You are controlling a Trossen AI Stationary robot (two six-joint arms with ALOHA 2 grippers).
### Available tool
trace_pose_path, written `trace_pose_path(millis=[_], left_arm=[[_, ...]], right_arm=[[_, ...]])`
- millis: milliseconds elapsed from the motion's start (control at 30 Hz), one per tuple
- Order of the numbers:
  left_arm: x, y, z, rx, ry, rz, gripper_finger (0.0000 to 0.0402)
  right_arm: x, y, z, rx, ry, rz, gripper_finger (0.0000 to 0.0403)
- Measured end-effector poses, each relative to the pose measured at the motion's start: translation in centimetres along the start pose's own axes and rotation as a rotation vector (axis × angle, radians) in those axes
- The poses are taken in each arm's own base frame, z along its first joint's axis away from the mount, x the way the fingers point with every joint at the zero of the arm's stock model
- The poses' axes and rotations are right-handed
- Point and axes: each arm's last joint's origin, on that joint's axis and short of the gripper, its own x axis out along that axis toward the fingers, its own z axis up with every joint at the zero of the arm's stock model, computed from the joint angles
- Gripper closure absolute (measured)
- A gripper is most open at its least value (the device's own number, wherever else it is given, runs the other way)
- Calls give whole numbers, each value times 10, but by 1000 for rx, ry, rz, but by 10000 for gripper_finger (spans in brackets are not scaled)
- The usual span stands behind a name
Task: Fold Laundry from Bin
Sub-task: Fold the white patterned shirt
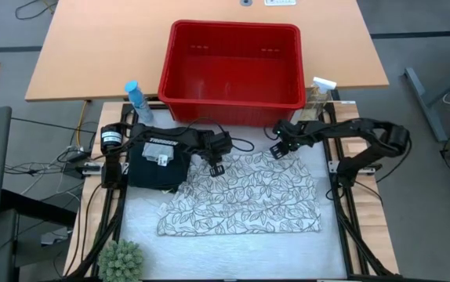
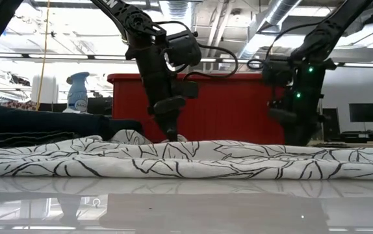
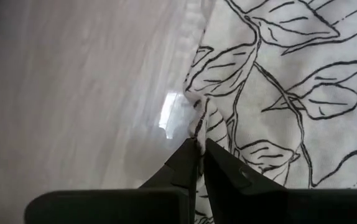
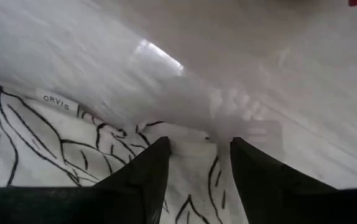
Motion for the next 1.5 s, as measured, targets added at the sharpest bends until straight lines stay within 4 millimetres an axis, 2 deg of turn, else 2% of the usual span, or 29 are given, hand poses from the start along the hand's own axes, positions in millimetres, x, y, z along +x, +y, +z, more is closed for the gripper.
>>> trace_pose_path(millis=[167, 367, 433, 600, 900, 1033, 1133, 1267, 1500], left_arm=[[0, 0, 0, -1, -3, 0, 388], [0, 0, 8, -15, -80, -3, 388], [-1, 0, 10, -19, -104, -4, 388], [0, 5, 15, -8, -149, 4, 388], [2, 24, 15, -77, -141, 7, 388], [2, 22, 18, -7, -175, -51, 380], [-2, 21, 24, 23, -198, -109, 357], [-5, 23, 28, 76, -198, -95, 310], [-21, 47, 30, 60, -39, 37, 231]], right_arm=[[5, 2, -3, -8, 52, -18, 244], [4, -2, -6, 18, 69, -44, 361], [1, -3, -6, 26, 64, -45, 382], [-4, -13, -11, 75, 99, -133, 370], [-12, -28, -15, 110, 136, -223, 379], [-13, -28, -14, 111, 125, -221, 374], [-13, -28, -14, 109, 125, -221, 379], [-13, -28, -14, 109, 124, -222, 378], [-13, -28, -14, 104, 124, -221, 377]])
